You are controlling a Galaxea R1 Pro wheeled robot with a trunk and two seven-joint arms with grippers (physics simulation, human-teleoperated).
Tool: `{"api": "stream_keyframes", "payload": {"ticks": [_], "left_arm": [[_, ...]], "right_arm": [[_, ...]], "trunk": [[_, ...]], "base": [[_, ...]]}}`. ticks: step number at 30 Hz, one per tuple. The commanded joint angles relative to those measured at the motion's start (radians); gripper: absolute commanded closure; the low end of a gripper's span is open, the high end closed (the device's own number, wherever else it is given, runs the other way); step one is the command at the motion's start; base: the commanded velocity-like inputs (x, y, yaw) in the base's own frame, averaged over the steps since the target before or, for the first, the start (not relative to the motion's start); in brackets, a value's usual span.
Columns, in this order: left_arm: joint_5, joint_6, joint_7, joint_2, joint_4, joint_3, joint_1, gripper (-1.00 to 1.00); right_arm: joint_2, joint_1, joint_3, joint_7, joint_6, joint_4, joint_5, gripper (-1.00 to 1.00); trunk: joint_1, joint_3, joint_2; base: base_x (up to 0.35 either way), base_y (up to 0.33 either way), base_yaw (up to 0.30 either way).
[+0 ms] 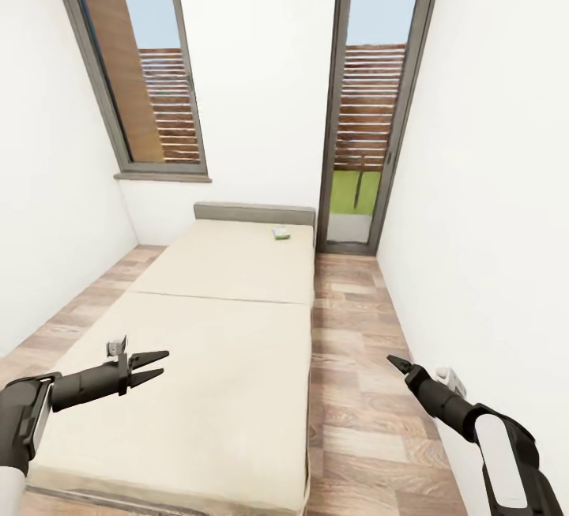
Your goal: Put all the toys in the child's room - the three board games (two on the bed and one on the table), the two jigsaw puzzles on the table, and the tennis ball on the table - inside the toy box on the table in the child's room.
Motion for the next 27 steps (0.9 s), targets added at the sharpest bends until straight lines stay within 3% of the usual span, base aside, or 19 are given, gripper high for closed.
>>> {"api": "stream_keyframes", "payload": {"ticks": [1, 27], "left_arm": [[-0.011, 0.01, -0.009, -0.001, -0.001, 0.002, -0.002, -1.0], [-0.011, 0.01, 0.0, -0.007, -0.001, 0.002, -0.002, -1.0]], "right_arm": [[0.001, -0.001, -0.004, 0.008, 0.006, -0.001, 0.006, -1.0], [0.002, -0.001, -0.002, 0.008, 0.006, -0.001, 0.006, -1.0]], "trunk": [[0.001, -0.003, -0.002], [0.001, -0.013, -0.002]], "base": [[0.0, -0.118, 0.281], [0.0, -0.013, 0.281]]}}
